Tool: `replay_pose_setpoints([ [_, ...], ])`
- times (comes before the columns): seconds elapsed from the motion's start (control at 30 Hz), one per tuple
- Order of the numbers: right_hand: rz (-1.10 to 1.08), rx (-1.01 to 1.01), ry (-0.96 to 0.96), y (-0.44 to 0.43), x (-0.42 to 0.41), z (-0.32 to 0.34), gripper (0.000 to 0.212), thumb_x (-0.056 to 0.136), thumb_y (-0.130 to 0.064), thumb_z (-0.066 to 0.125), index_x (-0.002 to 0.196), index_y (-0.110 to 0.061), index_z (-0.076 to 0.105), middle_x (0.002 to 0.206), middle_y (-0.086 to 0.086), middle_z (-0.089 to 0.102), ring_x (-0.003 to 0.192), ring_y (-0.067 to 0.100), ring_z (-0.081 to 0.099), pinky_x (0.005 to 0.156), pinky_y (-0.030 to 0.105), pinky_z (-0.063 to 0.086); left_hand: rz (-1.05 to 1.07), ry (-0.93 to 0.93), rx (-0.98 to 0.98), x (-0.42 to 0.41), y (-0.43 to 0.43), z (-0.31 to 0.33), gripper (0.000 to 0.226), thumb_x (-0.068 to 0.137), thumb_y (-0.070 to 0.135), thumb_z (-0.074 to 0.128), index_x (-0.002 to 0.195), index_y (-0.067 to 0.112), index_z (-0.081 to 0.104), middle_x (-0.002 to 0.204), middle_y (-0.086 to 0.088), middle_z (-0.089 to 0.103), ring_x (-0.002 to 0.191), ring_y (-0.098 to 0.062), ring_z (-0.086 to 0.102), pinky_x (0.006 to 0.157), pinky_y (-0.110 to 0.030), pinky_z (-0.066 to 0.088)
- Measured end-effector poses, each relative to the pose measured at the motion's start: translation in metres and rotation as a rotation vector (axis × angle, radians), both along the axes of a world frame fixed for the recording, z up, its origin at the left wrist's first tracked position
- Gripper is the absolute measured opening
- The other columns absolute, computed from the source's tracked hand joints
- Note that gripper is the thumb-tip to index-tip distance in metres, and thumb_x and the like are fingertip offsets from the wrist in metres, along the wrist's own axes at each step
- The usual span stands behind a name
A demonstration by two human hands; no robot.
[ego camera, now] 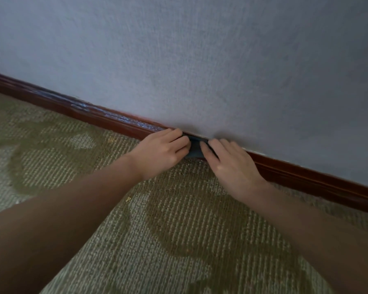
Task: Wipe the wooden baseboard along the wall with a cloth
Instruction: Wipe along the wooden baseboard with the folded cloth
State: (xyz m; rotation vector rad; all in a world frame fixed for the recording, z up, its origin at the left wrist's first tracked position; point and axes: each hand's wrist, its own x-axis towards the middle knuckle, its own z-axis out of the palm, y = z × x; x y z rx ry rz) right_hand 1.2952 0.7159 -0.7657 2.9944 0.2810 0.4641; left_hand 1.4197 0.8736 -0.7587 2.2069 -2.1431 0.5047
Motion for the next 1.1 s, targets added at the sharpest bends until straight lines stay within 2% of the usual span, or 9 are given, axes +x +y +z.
replay_pose_setpoints([
  [0.1, 0.01, -0.012, -0.009, -0.005, -0.002, -0.002, 0.04, 0.072, 0.011, 0.048, 0.11, 0.011, 0.061, 0.089, 0.019, 0.064, 0.073, 0.031, 0.061, 0.062, 0.033, 0.049, -0.003, 0.025, 0.012, -0.001, -0.004, 0.003, 0.033, 0.085, 0.003, 0.039, 0.086, 0.0, 0.071, 0.085, -0.01, 0.067, 0.074, -0.025, 0.063, 0.069, -0.032, 0.054],
  [0.33, -0.022, 0.037, -0.047, -0.002, -0.002, -0.005, 0.039, 0.068, 0.008, 0.056, 0.105, 0.005, 0.067, 0.086, 0.017, 0.065, 0.072, 0.03, 0.062, 0.06, 0.03, 0.049, 0.179, 0.162, 0.062, -0.013, -0.004, 0.005, 0.04, 0.081, 0.0, 0.033, 0.097, -0.004, 0.069, 0.093, -0.015, 0.067, 0.081, -0.03, 0.064, 0.072, -0.036, 0.055],
  [0.5, -0.092, 0.055, -0.002, -0.005, -0.006, -0.002, 0.053, 0.05, 0.008, 0.079, 0.102, 0.004, 0.069, 0.079, 0.016, 0.061, 0.068, 0.029, 0.059, 0.058, 0.03, 0.044, 0.145, 0.147, 0.048, -0.016, -0.006, 0.002, 0.037, 0.083, 0.0, 0.037, 0.103, -0.004, 0.068, 0.099, -0.013, 0.068, 0.083, -0.028, 0.064, 0.075, -0.035, 0.055],
  [0.6, -0.095, 0.04, -0.022, -0.01, -0.01, -0.003, 0.042, 0.057, 0.007, 0.074, 0.099, 0.004, 0.069, 0.079, 0.016, 0.059, 0.069, 0.028, 0.057, 0.061, 0.033, 0.039, 0.095, 0.119, 0.021, -0.019, -0.011, -0.003, 0.028, 0.079, -0.003, 0.055, 0.105, -0.005, 0.067, 0.1, -0.013, 0.067, 0.082, -0.028, 0.063, 0.075, -0.035, 0.055],
  [0.7, -0.03, 0.021, -0.028, -0.004, -0.009, -0.011, 0.022, 0.073, 0.005, 0.062, 0.094, 0.006, 0.069, 0.081, 0.013, 0.061, 0.072, 0.027, 0.058, 0.062, 0.033, 0.044, 0.136, 0.15, -0.011, -0.025, -0.015, -0.006, 0.027, 0.082, -0.002, 0.048, 0.1, -0.004, 0.069, 0.098, -0.014, 0.068, 0.081, -0.029, 0.064, 0.073, -0.035, 0.055],
  [0.8, -0.016, 0.077, -0.054, 0.001, -0.005, -0.016, 0.031, 0.082, 0.003, 0.04, 0.093, 0.007, 0.068, 0.084, 0.014, 0.064, 0.073, 0.027, 0.061, 0.066, 0.032, 0.046, 0.141, 0.166, -0.024, -0.025, -0.014, -0.007, 0.028, 0.085, 0.002, 0.046, 0.098, -0.004, 0.07, 0.097, -0.014, 0.068, 0.083, -0.029, 0.065, 0.072, -0.035, 0.055],
  [0.93, -0.004, 0.091, -0.078, -0.007, -0.006, -0.016, 0.037, 0.082, 0.002, 0.036, 0.106, 0.008, 0.065, 0.089, 0.016, 0.066, 0.076, 0.028, 0.061, 0.074, 0.032, 0.035, 0.121, 0.124, -0.06, -0.019, -0.013, -0.008, 0.026, 0.086, 0.001, 0.048, 0.1, -0.004, 0.069, 0.099, -0.014, 0.068, 0.085, -0.029, 0.065, 0.074, -0.035, 0.055],
  [1.03, -0.036, 0.093, -0.057, -0.001, -0.005, -0.018, 0.031, 0.081, 0.002, 0.043, 0.101, 0.007, 0.067, 0.088, 0.015, 0.066, 0.076, 0.028, 0.062, 0.072, 0.033, 0.045, 0.152, 0.149, -0.025, -0.023, -0.013, -0.012, 0.03, 0.084, -0.001, 0.044, 0.1, -0.005, 0.069, 0.097, -0.015, 0.067, 0.082, -0.03, 0.064, 0.073, -0.036, 0.055],
  [1.1, -0.079, 0.164, -0.046, 0.006, -0.005, -0.019, 0.022, 0.074, 0.008, 0.062, 0.095, 0.009, 0.067, 0.086, 0.017, 0.065, 0.075, 0.03, 0.062, 0.067, 0.035, 0.051, 0.177, 0.164, 0.006, -0.026, -0.016, -0.011, 0.03, 0.082, -0.001, 0.043, 0.095, -0.003, 0.069, 0.091, -0.012, 0.066, 0.078, -0.028, 0.061, 0.07, -0.035, 0.054],
])
